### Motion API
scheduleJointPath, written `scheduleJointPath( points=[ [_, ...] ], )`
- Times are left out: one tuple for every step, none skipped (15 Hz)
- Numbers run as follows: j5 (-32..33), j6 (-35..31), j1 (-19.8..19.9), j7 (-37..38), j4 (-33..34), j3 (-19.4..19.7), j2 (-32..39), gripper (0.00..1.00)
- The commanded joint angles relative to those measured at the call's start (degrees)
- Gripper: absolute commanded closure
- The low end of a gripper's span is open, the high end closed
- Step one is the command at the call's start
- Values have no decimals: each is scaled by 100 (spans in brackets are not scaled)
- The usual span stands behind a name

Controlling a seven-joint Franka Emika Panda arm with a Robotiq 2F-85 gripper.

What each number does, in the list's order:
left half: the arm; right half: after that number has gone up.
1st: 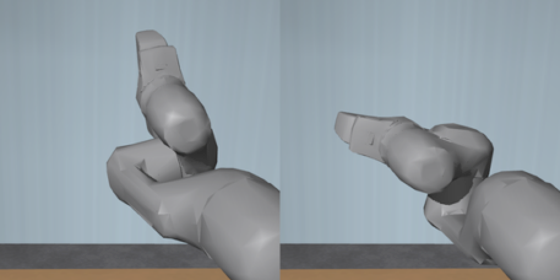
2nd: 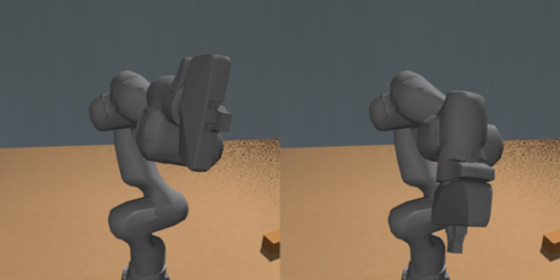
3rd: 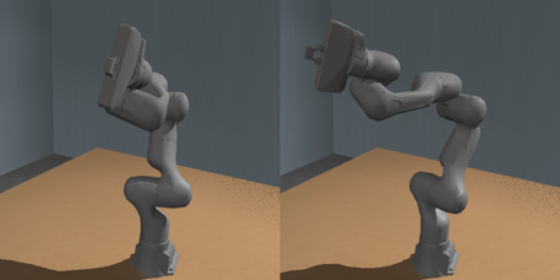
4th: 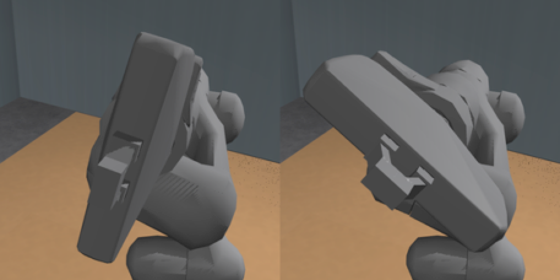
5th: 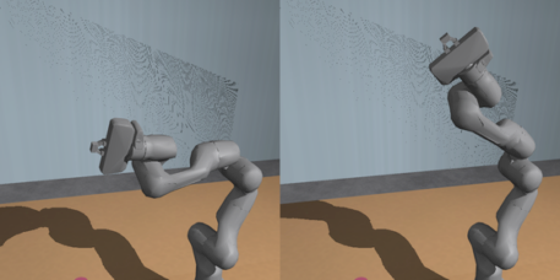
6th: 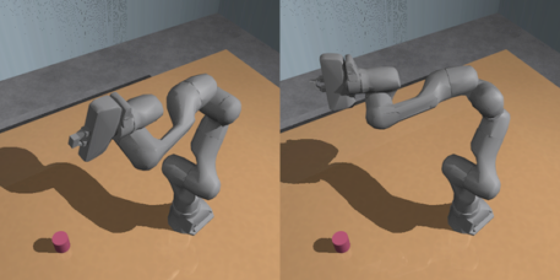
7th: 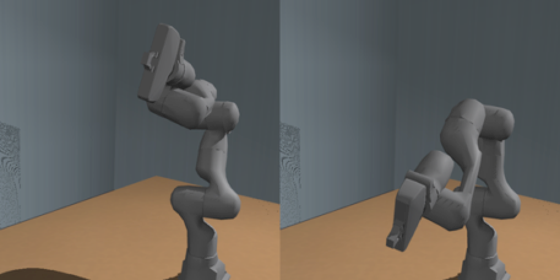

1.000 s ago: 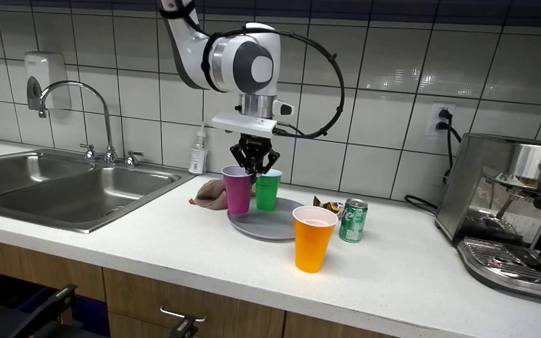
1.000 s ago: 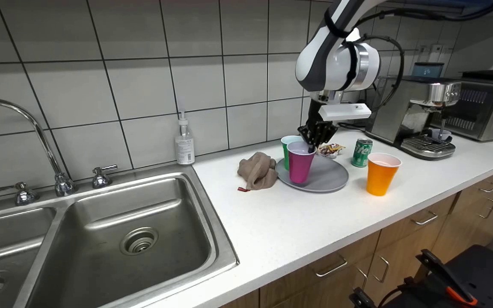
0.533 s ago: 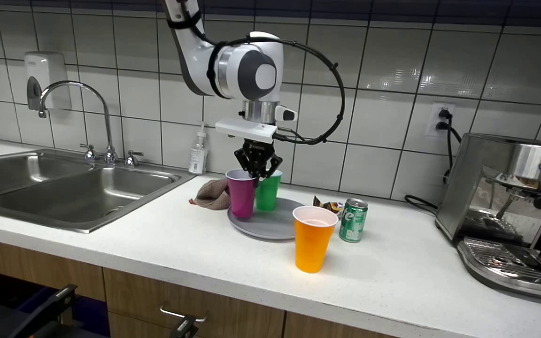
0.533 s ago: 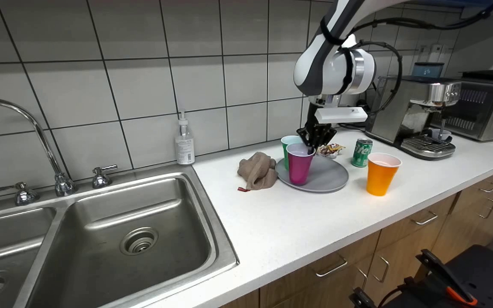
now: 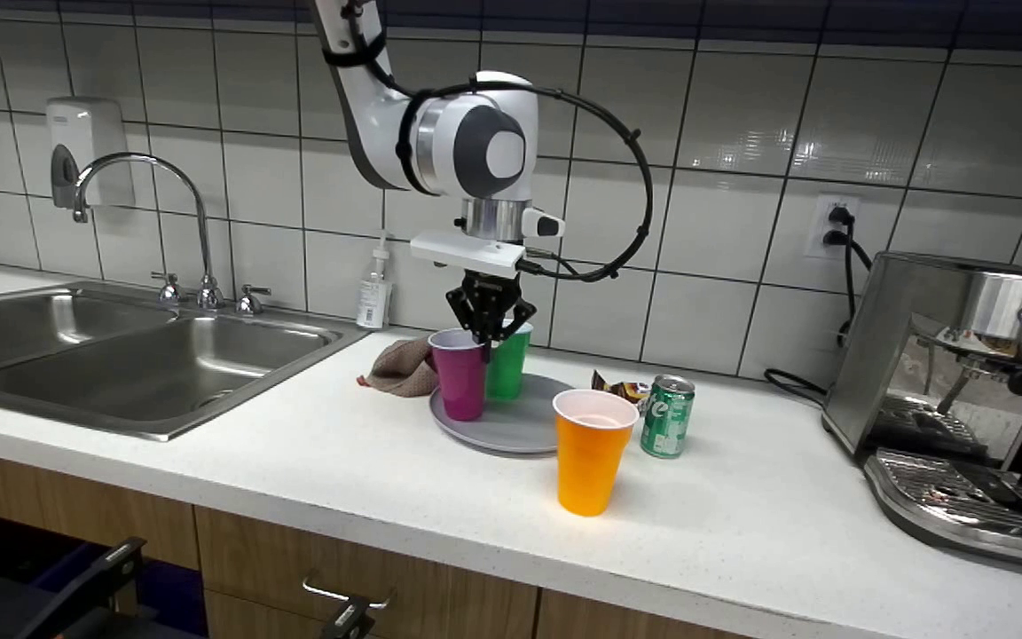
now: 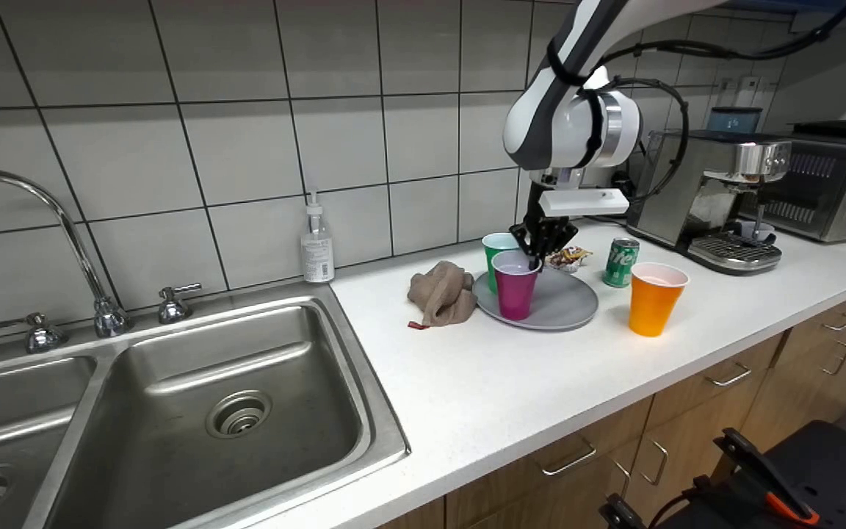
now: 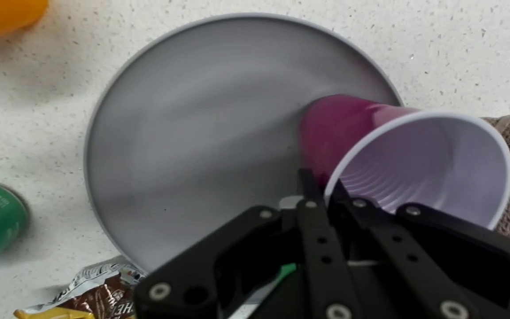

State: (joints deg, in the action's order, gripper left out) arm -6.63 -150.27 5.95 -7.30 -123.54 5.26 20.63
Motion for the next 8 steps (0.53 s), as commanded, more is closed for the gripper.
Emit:
scheduleJointPath(
  points=[
    [115,257,60,143,171,-42,16,62],
    [106,267,69,119,169,-50,-2,53],
    [102,275,79,82,154,-59,-45,47],
    [87,273,93,39,135,-72,-90,38],
    [65,259,115,-21,104,-91,-140,32],
    [52,252,128,-57,85,-102,-175,23],
    [59,219,136,-97,40,-105,-232,17],
    [54,203,156,-171,-8,-118,-299,8]
  ],
)
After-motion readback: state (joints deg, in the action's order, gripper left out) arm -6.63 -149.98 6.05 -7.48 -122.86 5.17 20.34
